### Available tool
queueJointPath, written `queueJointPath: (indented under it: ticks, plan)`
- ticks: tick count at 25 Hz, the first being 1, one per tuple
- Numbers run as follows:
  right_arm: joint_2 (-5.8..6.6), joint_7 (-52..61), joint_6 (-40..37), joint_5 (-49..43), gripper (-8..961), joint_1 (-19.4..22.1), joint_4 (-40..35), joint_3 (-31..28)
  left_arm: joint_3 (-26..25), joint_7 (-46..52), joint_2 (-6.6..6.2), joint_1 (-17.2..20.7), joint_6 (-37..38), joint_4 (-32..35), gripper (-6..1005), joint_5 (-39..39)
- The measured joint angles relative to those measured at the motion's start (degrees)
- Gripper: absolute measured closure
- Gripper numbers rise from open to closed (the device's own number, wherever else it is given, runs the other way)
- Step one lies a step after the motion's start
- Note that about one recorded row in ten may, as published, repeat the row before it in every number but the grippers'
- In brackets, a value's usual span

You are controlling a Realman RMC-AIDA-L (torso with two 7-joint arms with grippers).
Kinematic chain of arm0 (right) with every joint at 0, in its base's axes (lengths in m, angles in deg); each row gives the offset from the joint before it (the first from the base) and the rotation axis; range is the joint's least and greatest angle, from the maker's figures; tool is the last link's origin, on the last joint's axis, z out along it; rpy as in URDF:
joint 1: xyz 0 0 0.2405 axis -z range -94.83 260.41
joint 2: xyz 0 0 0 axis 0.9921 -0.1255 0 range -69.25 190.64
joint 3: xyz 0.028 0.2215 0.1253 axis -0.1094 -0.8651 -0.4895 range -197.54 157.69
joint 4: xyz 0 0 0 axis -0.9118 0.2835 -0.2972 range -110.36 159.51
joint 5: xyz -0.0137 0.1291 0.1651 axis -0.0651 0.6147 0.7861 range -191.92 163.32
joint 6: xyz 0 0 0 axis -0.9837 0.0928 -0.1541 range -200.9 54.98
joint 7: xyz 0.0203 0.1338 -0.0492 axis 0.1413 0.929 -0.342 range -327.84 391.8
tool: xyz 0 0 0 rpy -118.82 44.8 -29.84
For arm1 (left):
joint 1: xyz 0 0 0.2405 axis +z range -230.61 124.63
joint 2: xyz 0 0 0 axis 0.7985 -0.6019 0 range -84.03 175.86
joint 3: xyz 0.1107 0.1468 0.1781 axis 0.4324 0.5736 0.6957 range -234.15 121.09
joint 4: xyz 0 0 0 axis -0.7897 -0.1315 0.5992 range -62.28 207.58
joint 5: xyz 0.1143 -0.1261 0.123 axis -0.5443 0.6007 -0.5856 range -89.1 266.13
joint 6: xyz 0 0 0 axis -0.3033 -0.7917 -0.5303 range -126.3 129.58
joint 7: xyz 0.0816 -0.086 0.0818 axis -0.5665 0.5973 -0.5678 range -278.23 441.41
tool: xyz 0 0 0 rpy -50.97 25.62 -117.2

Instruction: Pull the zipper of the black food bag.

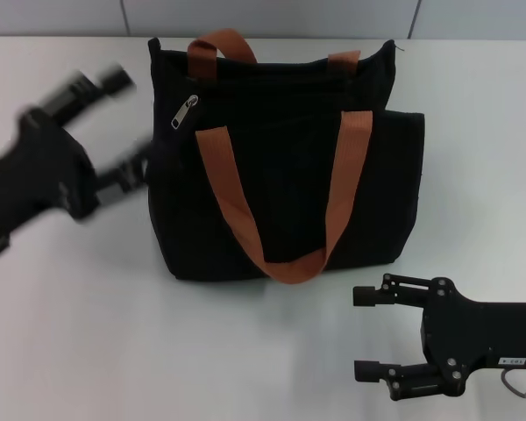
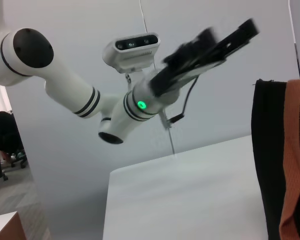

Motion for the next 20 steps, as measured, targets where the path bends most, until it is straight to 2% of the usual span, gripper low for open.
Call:
queueJointPath:
  ticks: [1,2,5,9,12,16,20]
  plan:
    - [0.0,0.0,0.0,0.0,122,0.0,0.0,0.0,-4.4,-1.1,-0.09,-0.1,-3.4,-1.6,169,2.4]
    - [0.0,0.0,0.0,0.0,122,0.0,-0.1,0.0,-5.6,-1.8,-0.22,-0.2,-5.5,-1.7,169,2.9]
    - [0.0,0.0,0.0,0.0,121,0.1,-0.1,0.0,-5.6,-2.4,-0.81,-0.7,-11.0,-1.1,169,2.6]
    - [0.0,0.0,0.0,0.1,121,0.2,-0.2,-0.1,-2.3,-2.5,-2.82,-2.2,-20.1,-0.6,169,0.3]
    - [0.04,-0.1,0.0,0.1,121,0.2,-0.3,-0.1,1.2,-2.3,-3.78,-3.4,-23.7,-0.6,169,-1.3]
    - [0.11,-0.1,0.0,0.1,122,0.0,-0.3,-0.4,4.7,-2.2,-4.18,-4.6,-24.1,-0.1,169,-3.8]
    - [0.2,-0.1,0.1,0.2,122,-0.1,-0.3,-0.6,6.5,-2.2,-4.02,-5.6,-25.1,1.0,169,-5.9]
